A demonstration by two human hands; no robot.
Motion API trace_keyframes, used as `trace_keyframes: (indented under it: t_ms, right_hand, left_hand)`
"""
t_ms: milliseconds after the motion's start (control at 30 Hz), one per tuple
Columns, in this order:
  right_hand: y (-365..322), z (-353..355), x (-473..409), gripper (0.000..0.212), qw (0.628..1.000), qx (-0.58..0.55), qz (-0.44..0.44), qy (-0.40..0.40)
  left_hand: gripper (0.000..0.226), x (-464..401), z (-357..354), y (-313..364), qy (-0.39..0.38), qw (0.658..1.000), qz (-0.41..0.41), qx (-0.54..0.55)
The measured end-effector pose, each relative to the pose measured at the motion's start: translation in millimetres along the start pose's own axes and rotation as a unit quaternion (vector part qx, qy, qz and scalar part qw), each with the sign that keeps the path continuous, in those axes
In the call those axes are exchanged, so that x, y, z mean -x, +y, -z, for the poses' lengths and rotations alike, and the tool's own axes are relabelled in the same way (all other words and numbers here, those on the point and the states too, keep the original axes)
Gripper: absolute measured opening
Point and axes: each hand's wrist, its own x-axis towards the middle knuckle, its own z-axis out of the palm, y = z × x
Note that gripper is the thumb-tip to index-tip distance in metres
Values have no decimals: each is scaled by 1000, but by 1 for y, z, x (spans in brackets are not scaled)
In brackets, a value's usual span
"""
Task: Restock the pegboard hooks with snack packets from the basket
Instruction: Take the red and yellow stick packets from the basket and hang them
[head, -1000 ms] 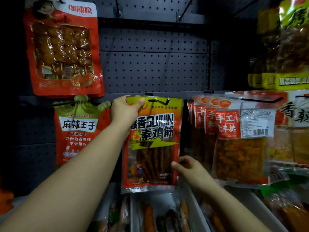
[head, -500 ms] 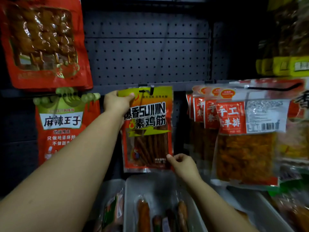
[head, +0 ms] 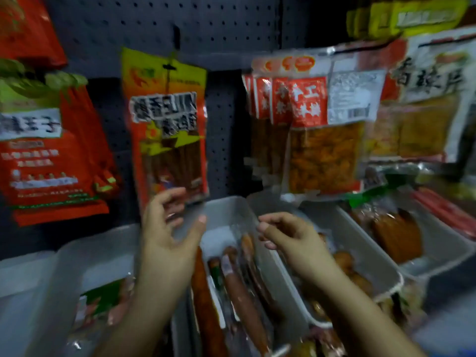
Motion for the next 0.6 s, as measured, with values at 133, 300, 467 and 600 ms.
trace_keyframes:
  t_ms: [133, 300, 467, 600]
  right_hand:
    - [11, 59, 69, 13, 997, -13, 2, 73]
    - [49, 144, 163, 21, 975, 50, -92, 198]
    - [107, 236, 249, 20, 921, 91, -232, 298]
    - [165, 293, 288, 13, 869, 158, -326, 337]
  left_hand:
    - [28, 65, -52, 11, -167, 975, 74, 126]
    - [25, 148, -141, 19, -348, 895, 166, 224]
    - [22, 232, -231, -2, -469, 825, 237, 206]
    - [20, 290, -296, -34, -517, 788, 296, 155]
